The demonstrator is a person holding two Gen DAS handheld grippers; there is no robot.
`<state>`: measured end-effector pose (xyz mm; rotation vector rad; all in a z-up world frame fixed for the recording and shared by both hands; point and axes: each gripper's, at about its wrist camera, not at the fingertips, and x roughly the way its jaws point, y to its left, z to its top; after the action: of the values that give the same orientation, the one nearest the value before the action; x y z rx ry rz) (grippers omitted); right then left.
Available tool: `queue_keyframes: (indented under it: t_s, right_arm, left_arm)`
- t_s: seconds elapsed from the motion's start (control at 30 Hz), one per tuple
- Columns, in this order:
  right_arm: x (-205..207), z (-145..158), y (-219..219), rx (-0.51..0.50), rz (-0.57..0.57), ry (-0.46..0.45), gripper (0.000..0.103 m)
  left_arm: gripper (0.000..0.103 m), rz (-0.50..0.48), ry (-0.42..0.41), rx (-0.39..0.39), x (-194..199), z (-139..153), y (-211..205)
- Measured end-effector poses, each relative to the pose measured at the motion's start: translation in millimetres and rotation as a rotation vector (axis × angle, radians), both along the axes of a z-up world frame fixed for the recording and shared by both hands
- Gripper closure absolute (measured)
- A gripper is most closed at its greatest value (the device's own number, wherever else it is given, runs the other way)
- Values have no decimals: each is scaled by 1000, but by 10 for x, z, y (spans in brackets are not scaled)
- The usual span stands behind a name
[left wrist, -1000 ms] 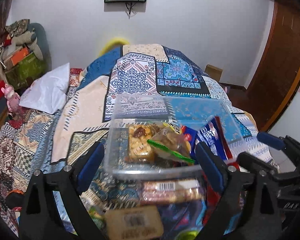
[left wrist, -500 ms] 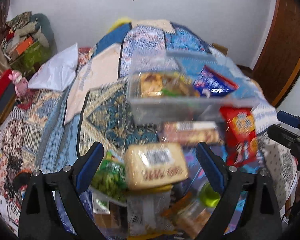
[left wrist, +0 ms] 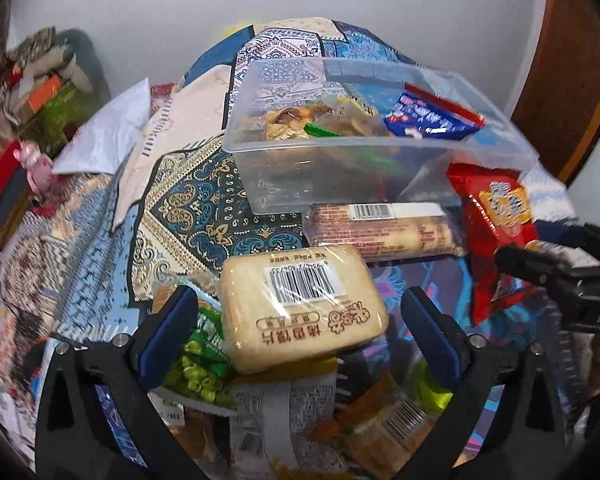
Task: Organize snacks
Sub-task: 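Grasp the red crispy-noodle bag with the right gripper while the left grasps the barcoded cake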
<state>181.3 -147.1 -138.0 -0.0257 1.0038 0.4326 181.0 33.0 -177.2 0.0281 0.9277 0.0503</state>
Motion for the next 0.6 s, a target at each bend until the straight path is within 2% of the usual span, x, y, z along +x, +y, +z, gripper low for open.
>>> queue_keyframes:
  t_s: [0.07,0.23,0.37,0.43,0.6]
  right_arm:
    - [28,-38,16,25,-1,21,18]
    - [49,-128,87,47,-3,71,18]
    - [15,-128,126,26,-5,28,18]
    - [5,-119,113,24,-4,18,27]
    - [-45,-66,68,23,9,2,35]
  left_arm:
    - [0,0,12,25,36,-48,-25]
    - [1,21,21,-36,61,-144,68]
    - [16,11,-5,-88,10,-113,128]
    - [18,10,-13,-88,-12,-89,136]
    - [20,5,-25,-103,-72,-29,132]
